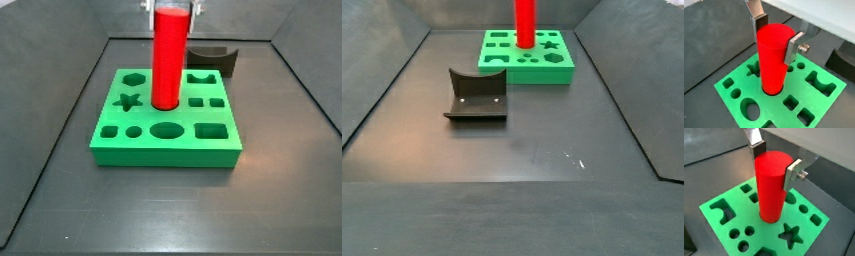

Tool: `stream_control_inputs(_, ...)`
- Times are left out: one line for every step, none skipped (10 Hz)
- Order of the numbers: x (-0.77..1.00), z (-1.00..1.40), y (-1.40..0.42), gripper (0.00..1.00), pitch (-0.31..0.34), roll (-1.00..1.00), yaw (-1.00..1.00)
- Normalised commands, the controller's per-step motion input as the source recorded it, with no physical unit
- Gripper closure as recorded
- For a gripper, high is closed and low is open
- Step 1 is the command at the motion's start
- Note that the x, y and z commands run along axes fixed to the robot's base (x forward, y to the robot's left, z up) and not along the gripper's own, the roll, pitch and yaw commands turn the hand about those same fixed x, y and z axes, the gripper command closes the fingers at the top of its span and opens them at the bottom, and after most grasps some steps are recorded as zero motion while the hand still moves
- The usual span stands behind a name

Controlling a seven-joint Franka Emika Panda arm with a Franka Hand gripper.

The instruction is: Insert the round object.

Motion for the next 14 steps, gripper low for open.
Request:
stream_control_inputs(-0.07,-0.36,0.01,1.0,0.0,-0.1,0.0)
stream_control_inputs(-0.08,-0.37,-0.01,1.0,-0.019,-0.12,0.0)
stream_control_inputs(-0.12,-0.3,-0.08,1.0,-0.027,-0.09,0.0)
stream_control_inputs(-0.12,-0.27,-0.08,1.0,-0.04,-0.1,0.01)
stream_control_inputs(-0.12,-0.27,-0.05,1.0,-0.034,-0.08,0.01)
stream_control_inputs(-0.16,-0.25,-0.01,1.0,-0.024,-0.07,0.01)
stream_control_inputs(-0.21,-0.21,0.0,1.0,-0.017,-0.05,0.02)
stream_control_inputs(-0.25,-0.2,0.0,1.0,-0.024,-0.04,0.04)
stream_control_inputs(-0.25,-0.2,0.0,1.0,-0.077,-0.03,0.05)
stream_control_inputs(-0.29,-0.19,-0.13,1.0,-0.161,0.0,0.1)
stream_control_inputs(-0.32,-0.13,-0.23,1.0,-0.203,0.11,0.04)
stream_control_inputs(-0.22,-0.13,-0.24,1.0,-0.163,0.18,0.0)
stream_control_inputs(-0.18,-0.12,-0.18,1.0,-0.177,0.16,0.0)
stream_control_inputs(-0.17,-0.1,-0.06,1.0,-0.186,0.02,0.0)
